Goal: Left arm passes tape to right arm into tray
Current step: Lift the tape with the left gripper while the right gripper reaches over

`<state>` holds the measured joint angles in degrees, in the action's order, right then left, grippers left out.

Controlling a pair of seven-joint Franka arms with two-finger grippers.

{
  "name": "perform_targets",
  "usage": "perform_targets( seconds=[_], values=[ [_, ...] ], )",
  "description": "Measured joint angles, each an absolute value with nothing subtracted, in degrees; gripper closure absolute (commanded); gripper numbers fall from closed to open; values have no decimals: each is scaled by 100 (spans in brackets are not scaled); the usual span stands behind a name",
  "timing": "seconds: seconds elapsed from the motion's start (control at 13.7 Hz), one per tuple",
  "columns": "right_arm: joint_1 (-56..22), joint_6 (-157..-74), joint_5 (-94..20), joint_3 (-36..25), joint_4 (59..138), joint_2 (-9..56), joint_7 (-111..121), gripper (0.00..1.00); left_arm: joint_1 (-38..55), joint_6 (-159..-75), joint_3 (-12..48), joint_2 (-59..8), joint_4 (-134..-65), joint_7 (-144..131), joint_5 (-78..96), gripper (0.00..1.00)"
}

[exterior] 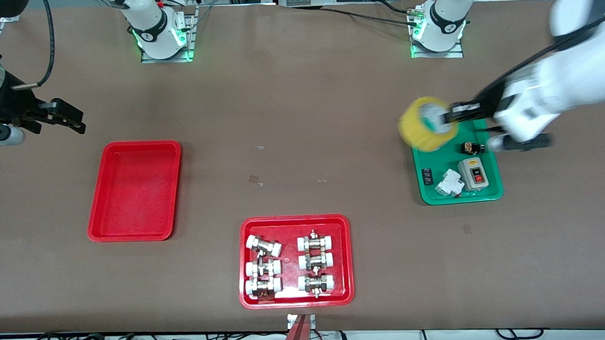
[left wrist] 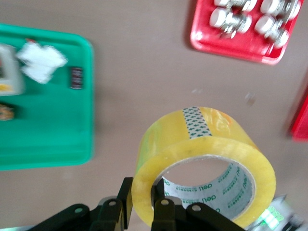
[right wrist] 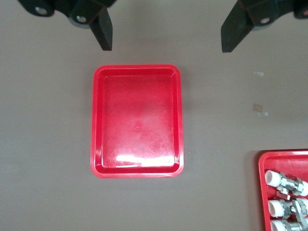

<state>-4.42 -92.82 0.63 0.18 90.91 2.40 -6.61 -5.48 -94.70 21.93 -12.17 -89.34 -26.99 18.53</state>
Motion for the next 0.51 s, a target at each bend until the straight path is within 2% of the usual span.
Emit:
perform_targets(
  seconds=[0.29,0.51],
  values=[
    [-459,-9027,-37,21,9219,294,-661,0,823,-11011,2257,-1871,-8810,-5206,1993,99],
    [-461,-8720,-1073,14,9240,349,-598,0,1263,-11863,2255,-2305,-8728,-6114,2245,99]
  ],
)
